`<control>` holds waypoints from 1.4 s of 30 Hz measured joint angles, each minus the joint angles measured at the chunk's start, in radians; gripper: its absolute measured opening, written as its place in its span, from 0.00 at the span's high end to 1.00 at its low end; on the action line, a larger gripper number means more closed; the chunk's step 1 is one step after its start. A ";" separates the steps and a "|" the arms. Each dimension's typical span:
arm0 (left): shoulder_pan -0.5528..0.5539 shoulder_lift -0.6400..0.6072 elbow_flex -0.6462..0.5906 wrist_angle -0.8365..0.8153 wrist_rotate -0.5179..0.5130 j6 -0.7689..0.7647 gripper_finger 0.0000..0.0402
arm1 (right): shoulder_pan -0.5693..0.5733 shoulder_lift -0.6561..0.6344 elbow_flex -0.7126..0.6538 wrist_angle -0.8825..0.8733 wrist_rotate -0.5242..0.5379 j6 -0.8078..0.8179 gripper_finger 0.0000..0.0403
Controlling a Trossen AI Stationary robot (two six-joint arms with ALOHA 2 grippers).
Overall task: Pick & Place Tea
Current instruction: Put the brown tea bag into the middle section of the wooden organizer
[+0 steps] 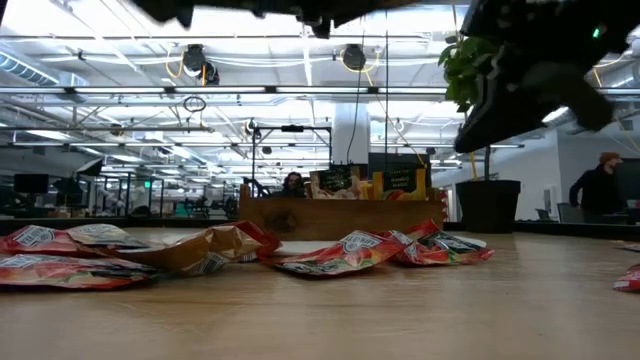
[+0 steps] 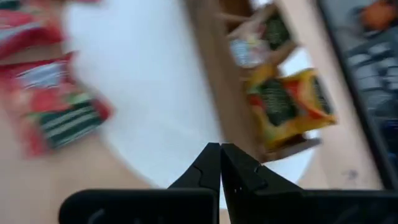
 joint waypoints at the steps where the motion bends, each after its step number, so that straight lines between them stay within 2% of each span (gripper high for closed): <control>1: 0.022 0.005 -0.042 0.111 0.051 -0.016 0.94 | 0.000 -0.013 -0.032 0.045 0.033 0.004 1.00; 7: 0.131 0.013 -0.230 0.595 0.244 -0.160 0.94 | -0.003 -0.105 -0.212 0.403 0.139 -0.118 1.00; 10: 0.156 0.012 -0.260 0.645 0.269 -0.196 0.94 | -0.009 -0.156 -0.298 0.707 0.147 -0.306 1.00; 12: 0.163 0.015 -0.266 0.634 0.266 -0.199 0.94 | -0.015 -0.181 -0.356 0.938 0.094 -0.466 1.00; 15: 0.163 0.013 -0.265 0.636 0.267 -0.199 0.94 | -0.036 -0.202 -0.425 1.272 -0.047 -0.646 0.99; 18: 0.163 0.013 -0.265 0.607 0.270 -0.196 0.94 | -0.058 -0.217 -0.450 1.455 -0.153 -0.742 0.93; 23: 0.163 0.014 -0.265 0.586 0.269 -0.195 0.94 | -0.100 -0.237 -0.405 1.456 -0.205 -0.811 0.71; 27: 0.163 0.014 -0.265 0.587 0.270 -0.195 0.94 | -0.141 -0.236 -0.323 1.339 -0.254 -0.780 0.54; 30: 0.163 0.014 -0.265 0.581 0.269 -0.195 0.94 | -0.165 -0.236 -0.244 1.217 -0.262 -0.773 0.46; 35: 0.163 0.014 -0.265 0.544 0.269 -0.195 0.94 | -0.193 -0.236 -0.136 1.052 -0.364 -0.731 0.50; 39: 0.163 0.014 -0.265 0.539 0.269 -0.195 0.94 | -0.218 -0.235 -0.070 0.880 -0.386 -0.677 0.61; 42: 0.163 0.014 -0.265 0.540 0.268 -0.195 0.94 | -0.228 -0.236 -0.044 0.819 -0.388 -0.653 0.70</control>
